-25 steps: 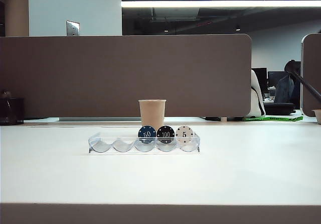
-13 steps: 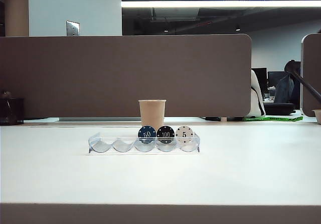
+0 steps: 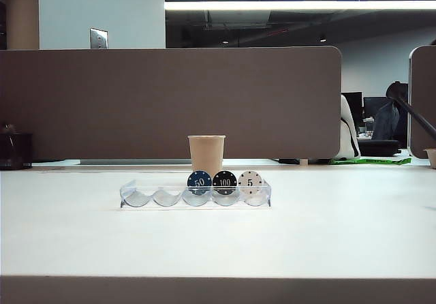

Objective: Pick up the chip with the greater value and put it into the paper cup.

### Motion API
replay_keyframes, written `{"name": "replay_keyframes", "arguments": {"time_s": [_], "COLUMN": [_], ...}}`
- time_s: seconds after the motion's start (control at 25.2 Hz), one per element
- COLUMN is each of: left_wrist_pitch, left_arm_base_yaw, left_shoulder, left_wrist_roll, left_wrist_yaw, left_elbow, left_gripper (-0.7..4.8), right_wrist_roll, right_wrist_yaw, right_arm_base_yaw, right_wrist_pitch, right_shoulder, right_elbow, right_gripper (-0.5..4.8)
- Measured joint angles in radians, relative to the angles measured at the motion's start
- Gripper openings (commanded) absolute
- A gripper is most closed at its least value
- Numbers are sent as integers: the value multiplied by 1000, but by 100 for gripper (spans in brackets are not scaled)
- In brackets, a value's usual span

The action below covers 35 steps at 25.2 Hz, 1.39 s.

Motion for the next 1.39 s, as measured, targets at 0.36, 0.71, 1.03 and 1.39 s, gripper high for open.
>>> {"name": "replay_keyframes", "arguments": {"time_s": [0.36,0.71,1.03,1.39], "left_wrist_pitch": [81,130,162,168], "left_arm_base_yaw": [-214,-244,-244,-244], "left_shoulder": [225,343,375,396], "left_wrist_roll": [44,51,71,68], "left_wrist_yaw": [-44,-50,-61,60], "left_elbow": [57,58,58,58], "left_gripper": [-5,-5,-5,-5], "right_wrist_roll": [-70,-123,-212,-452], "right_wrist_yaw": [-4,-61,-205,-206], "right_arm_base_yaw": [208,273,285,282], "right_wrist_pitch": [1,-22,-67,-98], "right_shoulder": [430,794,1027,1132], "right_elbow": [289,580,764,790], "right_gripper": [-6,-5,-5,-5]}}
